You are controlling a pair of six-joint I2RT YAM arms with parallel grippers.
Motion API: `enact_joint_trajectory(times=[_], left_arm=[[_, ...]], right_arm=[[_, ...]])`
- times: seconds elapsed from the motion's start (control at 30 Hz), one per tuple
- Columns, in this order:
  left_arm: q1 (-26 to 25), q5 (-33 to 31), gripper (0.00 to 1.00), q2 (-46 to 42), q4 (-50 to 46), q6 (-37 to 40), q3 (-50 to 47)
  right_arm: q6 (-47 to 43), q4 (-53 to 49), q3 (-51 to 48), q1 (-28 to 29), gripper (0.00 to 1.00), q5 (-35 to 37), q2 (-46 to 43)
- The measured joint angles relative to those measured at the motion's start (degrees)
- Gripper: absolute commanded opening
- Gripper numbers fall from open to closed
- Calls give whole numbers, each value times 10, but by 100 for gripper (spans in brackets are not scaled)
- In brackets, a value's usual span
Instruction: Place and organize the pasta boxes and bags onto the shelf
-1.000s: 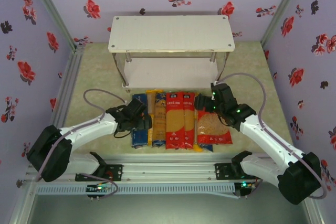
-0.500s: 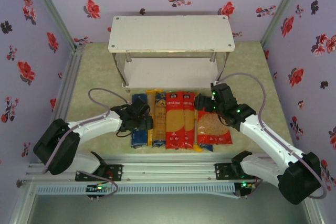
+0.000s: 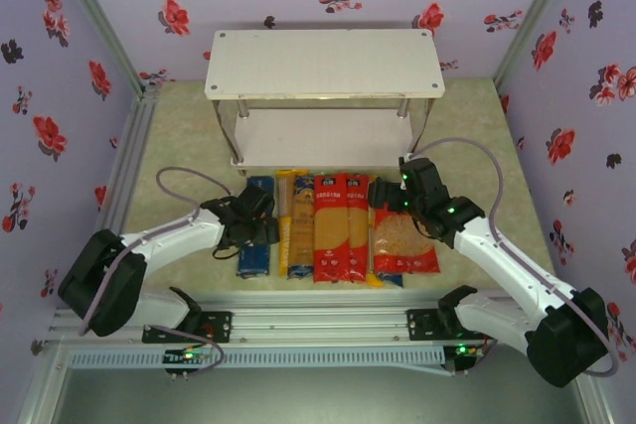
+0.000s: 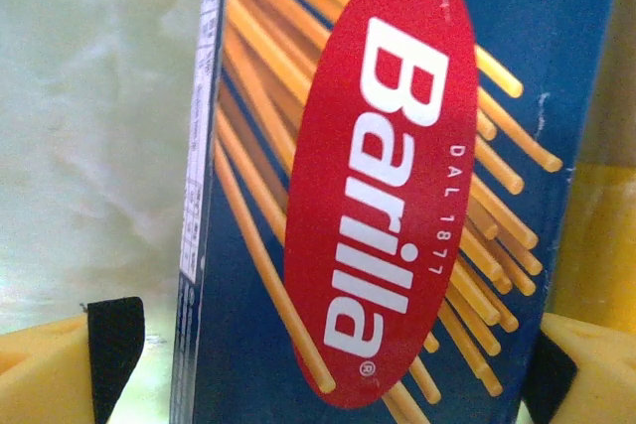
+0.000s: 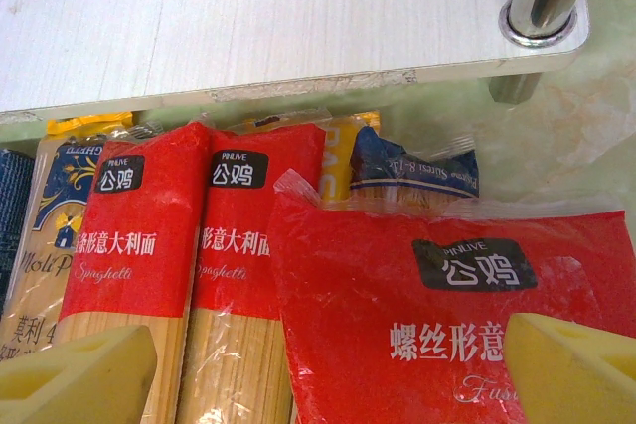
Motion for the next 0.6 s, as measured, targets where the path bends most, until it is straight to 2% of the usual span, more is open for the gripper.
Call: enact_joint_trajectory(times=[0.27, 0.43, 0.53, 0.6], left_arm=[[9, 3, 100, 1, 4, 18, -4], [10, 17, 99, 35, 19, 32, -4], [10, 14, 85, 43, 13, 39, 1], [10, 10, 68, 47, 4, 46, 4]], right_arm=[[0, 0, 0, 0, 92, 0, 2], [0, 0, 0, 0, 92, 0, 11], [0, 0, 0, 0, 92, 0, 11], [0, 0, 0, 0, 92, 0, 11]])
